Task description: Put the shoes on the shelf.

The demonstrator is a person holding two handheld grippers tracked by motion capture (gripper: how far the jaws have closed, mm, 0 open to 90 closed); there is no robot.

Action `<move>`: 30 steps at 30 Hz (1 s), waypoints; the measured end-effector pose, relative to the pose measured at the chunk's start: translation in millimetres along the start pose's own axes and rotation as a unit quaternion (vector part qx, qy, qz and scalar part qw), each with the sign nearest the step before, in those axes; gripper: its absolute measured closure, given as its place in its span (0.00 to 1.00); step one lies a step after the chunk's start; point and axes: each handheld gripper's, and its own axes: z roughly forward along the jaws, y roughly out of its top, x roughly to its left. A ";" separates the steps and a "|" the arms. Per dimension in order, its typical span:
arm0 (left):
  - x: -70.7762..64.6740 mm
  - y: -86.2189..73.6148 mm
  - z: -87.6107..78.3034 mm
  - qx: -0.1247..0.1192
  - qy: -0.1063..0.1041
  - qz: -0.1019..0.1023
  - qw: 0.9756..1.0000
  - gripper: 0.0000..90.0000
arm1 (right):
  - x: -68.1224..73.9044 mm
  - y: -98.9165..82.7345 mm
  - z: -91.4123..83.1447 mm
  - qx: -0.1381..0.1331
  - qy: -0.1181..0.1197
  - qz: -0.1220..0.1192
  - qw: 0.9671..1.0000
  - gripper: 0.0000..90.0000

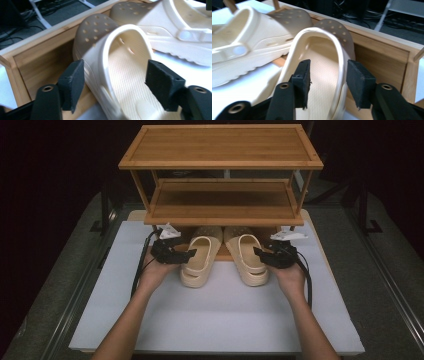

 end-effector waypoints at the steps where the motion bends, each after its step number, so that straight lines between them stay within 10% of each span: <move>1: -0.6 -2.6 -4.1 0.002 -0.004 0.001 1.000 0.29 | -0.6 -1.3 -4.2 0.001 0.009 0.003 1.000 0.54; 12: -5.2 -49.4 -36.8 0.002 -0.047 0.004 0.999 0.09 | -9.2 -34.2 -38.7 0.021 0.075 0.009 0.997 0.22; 22: -13.2 -73.7 -7.4 0.058 -0.064 0.024 0.996 0.00 | -5.9 -60.2 -14.1 0.075 0.107 -0.004 0.991 0.04; 30: -14.7 -73.9 15.0 0.049 -0.083 0.033 0.995 0.00 | -3.6 -66.3 7.4 0.079 0.130 -0.011 0.988 0.04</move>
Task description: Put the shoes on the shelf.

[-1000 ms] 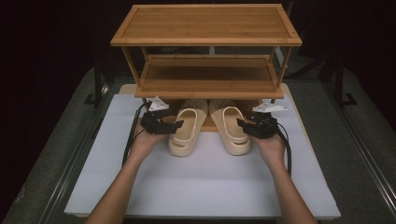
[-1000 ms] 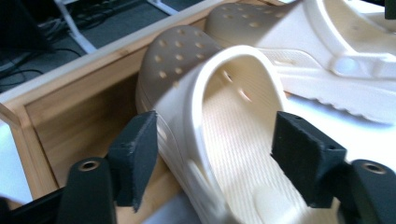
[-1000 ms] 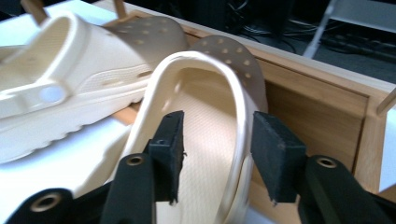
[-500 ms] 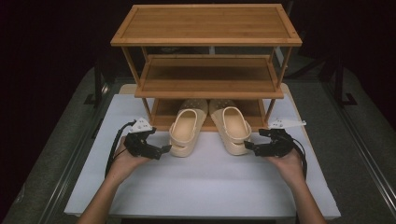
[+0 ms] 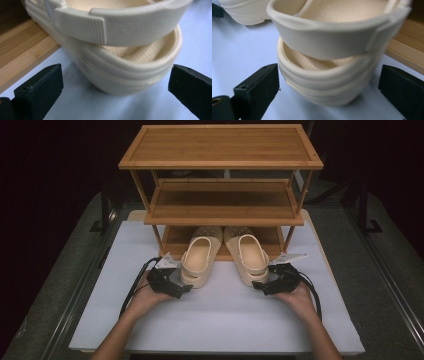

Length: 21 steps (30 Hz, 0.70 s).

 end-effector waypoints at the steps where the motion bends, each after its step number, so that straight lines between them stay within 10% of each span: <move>1: 0.4 1.4 1.3 0.001 -0.003 0.004 1.000 0.00 | 0.3 0.2 1.4 0.001 -0.002 -0.003 1.000 0.04; 21: -13.0 27.6 29.5 -0.010 -0.011 0.012 1.000 0.03 | 11.3 16.5 21.2 0.005 0.014 -0.017 1.000 0.06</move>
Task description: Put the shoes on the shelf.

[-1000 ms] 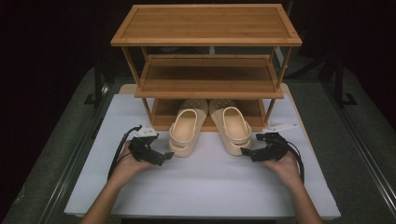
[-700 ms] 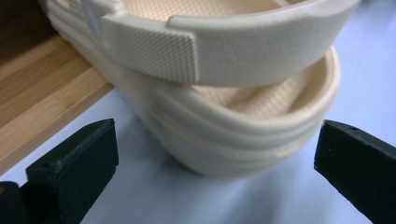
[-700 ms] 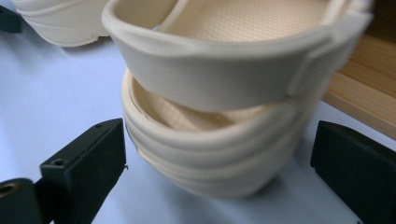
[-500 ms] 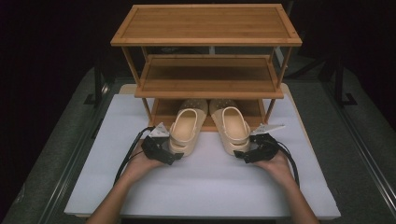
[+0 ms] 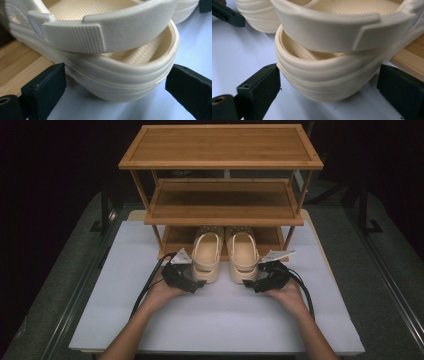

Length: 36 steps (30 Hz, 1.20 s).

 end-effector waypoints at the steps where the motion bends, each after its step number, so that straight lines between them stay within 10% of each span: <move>1: -0.4 1.1 1.2 0.000 0.000 0.000 1.000 0.03 | 1.0 1.1 1.5 0.000 0.001 0.002 1.000 0.06; 36: 33.1 33.9 26.1 0.010 0.021 -0.006 1.000 0.06 | -15.9 40.2 39.9 0.005 -0.035 0.015 0.999 0.03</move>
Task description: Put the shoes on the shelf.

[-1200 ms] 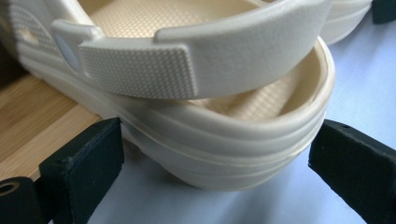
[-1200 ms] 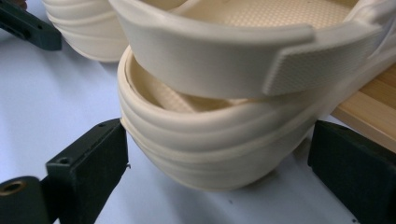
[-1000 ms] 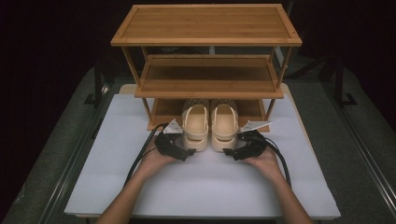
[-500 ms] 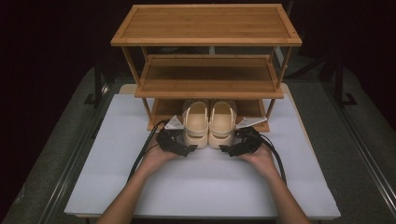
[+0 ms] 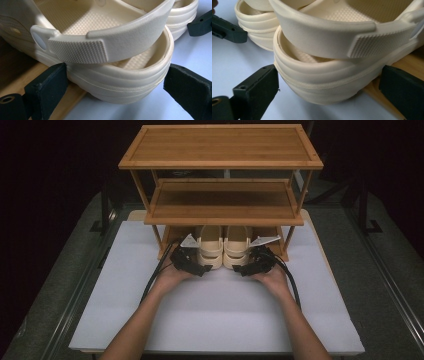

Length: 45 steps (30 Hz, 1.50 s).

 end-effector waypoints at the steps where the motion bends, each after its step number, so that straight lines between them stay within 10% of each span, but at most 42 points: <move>1: 1.7 0.9 1.5 0.000 0.002 0.002 1.000 0.06 | -1.0 1.4 1.8 0.002 -0.002 0.001 1.000 0.03; 17: 16.3 15.0 23.8 -0.002 0.044 -0.016 0.999 0.06 | -14.0 15.3 22.4 -0.010 -0.063 -0.002 0.998 0.04; 27: 17.3 14.0 22.0 0.004 0.043 -0.019 0.999 0.06 | -13.7 14.9 19.0 -0.009 -0.063 0.010 0.998 0.05; 45: 2.3 -28.8 -50.2 -0.007 0.036 -0.011 0.999 0.06 | -3.8 -30.4 -37.5 -0.020 -0.055 0.008 0.998 0.04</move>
